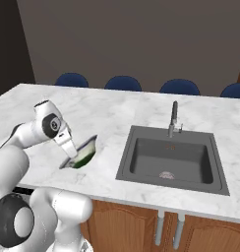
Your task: Dump the tomato and garlic from the bowl so the bowl can be washed. Place the bowl in the sink after clearing the leftovers.
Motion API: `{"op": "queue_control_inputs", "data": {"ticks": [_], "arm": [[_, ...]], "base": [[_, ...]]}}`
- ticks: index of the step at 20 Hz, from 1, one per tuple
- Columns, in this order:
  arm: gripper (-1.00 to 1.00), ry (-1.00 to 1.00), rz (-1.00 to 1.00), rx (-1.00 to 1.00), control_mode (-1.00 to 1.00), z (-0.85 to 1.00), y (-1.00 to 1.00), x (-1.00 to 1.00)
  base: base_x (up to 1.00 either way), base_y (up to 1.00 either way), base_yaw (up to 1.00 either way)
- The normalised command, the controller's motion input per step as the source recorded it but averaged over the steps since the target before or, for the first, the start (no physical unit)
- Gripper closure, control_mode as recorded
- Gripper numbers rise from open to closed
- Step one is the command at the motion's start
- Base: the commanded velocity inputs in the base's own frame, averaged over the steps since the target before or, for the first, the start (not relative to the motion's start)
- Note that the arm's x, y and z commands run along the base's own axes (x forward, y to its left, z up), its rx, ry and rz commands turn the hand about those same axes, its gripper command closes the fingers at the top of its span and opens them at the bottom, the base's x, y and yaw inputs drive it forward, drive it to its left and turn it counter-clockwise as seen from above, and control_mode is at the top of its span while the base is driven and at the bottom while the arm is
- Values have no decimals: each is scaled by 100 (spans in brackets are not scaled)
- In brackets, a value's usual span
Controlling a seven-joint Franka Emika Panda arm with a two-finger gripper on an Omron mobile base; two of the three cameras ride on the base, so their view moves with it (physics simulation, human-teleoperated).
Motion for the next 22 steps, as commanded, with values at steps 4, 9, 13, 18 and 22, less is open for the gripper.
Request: {"op": "queue_control_inputs", "data": {"ticks": [4,9,13,18,22], "arm": [[100,2,0,-1,-100,-2,0,2],[100,-8,0,-16,-100,2,5,-19],[100,-2,0,-41,-100,0,56,-26],[100,0,4,-48,-100,-6,74,0],[100,0,3,-36,-100,0,41,28]], "base": [[0,0,0],[0,0,0],[0,0,0],[0,0,0],[0,0,0]]}}
